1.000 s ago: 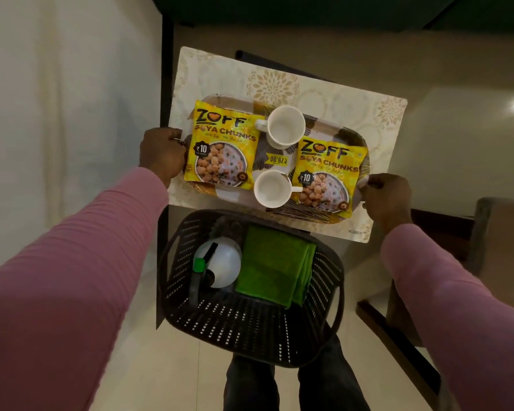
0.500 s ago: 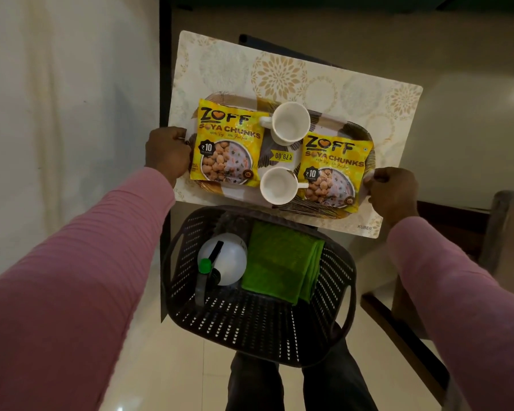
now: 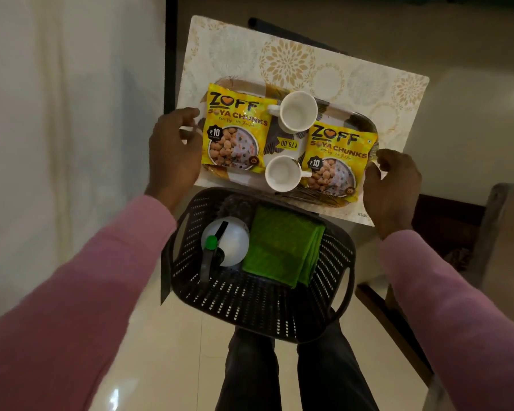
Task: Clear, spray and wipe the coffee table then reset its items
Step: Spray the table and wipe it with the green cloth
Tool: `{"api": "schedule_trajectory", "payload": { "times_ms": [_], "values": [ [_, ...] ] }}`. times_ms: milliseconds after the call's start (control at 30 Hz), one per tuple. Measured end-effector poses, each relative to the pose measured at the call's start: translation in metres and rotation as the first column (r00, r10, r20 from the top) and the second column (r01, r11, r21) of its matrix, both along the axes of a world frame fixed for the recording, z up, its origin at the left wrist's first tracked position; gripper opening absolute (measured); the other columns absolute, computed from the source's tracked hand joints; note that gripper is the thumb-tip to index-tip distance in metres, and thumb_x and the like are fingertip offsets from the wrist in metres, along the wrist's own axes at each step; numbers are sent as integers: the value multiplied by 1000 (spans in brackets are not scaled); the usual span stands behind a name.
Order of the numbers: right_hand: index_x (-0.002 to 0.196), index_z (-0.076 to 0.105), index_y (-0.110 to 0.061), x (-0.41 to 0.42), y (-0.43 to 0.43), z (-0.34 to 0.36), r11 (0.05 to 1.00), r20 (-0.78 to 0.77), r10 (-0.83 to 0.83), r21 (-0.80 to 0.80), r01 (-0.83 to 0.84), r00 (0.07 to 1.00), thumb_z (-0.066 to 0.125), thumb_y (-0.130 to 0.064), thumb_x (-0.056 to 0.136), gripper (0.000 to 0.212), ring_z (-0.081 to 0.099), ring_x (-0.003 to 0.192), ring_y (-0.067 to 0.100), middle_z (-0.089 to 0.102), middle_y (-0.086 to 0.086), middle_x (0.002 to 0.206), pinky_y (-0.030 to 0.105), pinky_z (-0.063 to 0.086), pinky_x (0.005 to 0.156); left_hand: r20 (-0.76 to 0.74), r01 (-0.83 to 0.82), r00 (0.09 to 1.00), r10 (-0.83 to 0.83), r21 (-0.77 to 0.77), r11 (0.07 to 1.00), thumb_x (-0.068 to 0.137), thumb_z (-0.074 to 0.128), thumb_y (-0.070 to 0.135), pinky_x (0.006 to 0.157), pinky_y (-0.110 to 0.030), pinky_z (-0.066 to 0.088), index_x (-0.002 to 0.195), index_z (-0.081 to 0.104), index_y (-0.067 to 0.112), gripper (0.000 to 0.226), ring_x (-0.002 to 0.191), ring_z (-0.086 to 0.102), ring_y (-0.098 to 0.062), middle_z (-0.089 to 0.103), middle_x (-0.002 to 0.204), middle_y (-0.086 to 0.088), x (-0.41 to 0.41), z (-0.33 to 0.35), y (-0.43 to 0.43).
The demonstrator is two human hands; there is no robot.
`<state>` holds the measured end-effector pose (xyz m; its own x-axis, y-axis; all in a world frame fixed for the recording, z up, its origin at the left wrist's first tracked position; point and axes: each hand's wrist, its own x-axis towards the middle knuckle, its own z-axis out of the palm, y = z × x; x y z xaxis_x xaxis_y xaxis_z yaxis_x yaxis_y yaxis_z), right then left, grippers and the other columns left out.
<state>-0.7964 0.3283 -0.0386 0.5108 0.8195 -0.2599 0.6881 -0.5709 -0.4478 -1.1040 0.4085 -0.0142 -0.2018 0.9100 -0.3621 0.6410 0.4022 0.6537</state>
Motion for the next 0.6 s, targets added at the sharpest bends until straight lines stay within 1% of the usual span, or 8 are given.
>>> {"api": "schedule_trajectory", "payload": {
  "times_ms": [100, 200, 267, 333, 400, 467, 533, 600],
  "values": [
    [114, 65, -5, -19, -21, 31, 978, -25, 101, 185, -95, 995, 55, -12, 91, 26, 62, 96, 24, 64, 13, 107, 28, 44, 82, 67, 48, 996, -51, 42, 998, 97, 54, 17, 79, -16, 52, 118, 65, 20, 24, 88, 63, -5, 67, 106, 5, -10, 35, -46],
    [108, 65, -4, -40, -48, 62, 931, 0, 279, 244, -271, 960, 55, -9, 91, 21, 61, 93, 27, 65, 14, 103, 35, 48, 78, 91, 88, 992, -85, -28, 996, 97, 55, 16, 86, -34, 57, 116, 66, 23, 23, 94, 67, -11, 69, 105, 4, -29, 53, -94],
    [104, 67, -3, -59, -67, 77, 872, -13, 429, 265, -411, 903, 55, -5, 88, 20, 60, 91, 26, 66, 14, 100, 32, 46, 78, 119, 137, 985, -127, -73, 988, 96, 56, 11, 88, -39, 57, 118, 65, 23, 26, 98, 67, -13, 69, 110, 3, -38, 59, -121],
    [102, 69, -2, -79, -80, 77, 769, -30, 607, 274, -577, 794, 54, -6, 85, 23, 60, 88, 26, 67, 14, 98, 30, 46, 78, 125, 224, 970, -210, -103, 969, 95, 56, 6, 89, -39, 56, 124, 62, 21, 33, 103, 66, -15, 67, 115, 2, -44, 61, -140],
    [105, 68, -1, -97, -89, 60, 640, -48, 762, 204, -740, 646, 57, -6, 81, 27, 62, 86, 30, 66, 15, 99, 35, 51, 76, 152, 330, 939, -309, -145, 933, 93, 55, 0, 92, -37, 55, 132, 57, 19, 43, 110, 63, -18, 65, 122, -2, -44, 61, -151],
    [113, 66, -2, -111, -90, 36, 530, -61, 847, 34, -847, 527, 68, -1, 75, 38, 62, 88, 34, 65, 15, 104, 39, 54, 73, 193, 416, 905, -378, -226, 881, 90, 58, -2, 94, -35, 54, 141, 47, 23, 58, 115, 61, -17, 62, 128, -4, -39, 58, -156],
    [126, 59, -6, -120, -86, 17, 440, -94, 885, -149, -885, 456, 74, -1, 73, 55, 59, 104, 34, 60, 13, 121, 40, 53, 80, 203, 479, 877, -435, -304, 823, 87, 65, 2, 97, -35, 51, 148, 32, 31, 76, 119, 58, -19, 58, 133, -3, -32, 46, -160],
    [143, 41, -12, -126, -78, 4, 376, -108, 905, -247, -893, 411, 68, -5, 79, 70, 44, 128, 33, 43, 10, 144, 45, 49, 94, 242, 488, 871, -427, -333, 807, 81, 74, 10, 106, -38, 45, 151, 18, 39, 95, 129, 51, -20, 50, 143, 0, -23, 34, -165]
  ]
}}
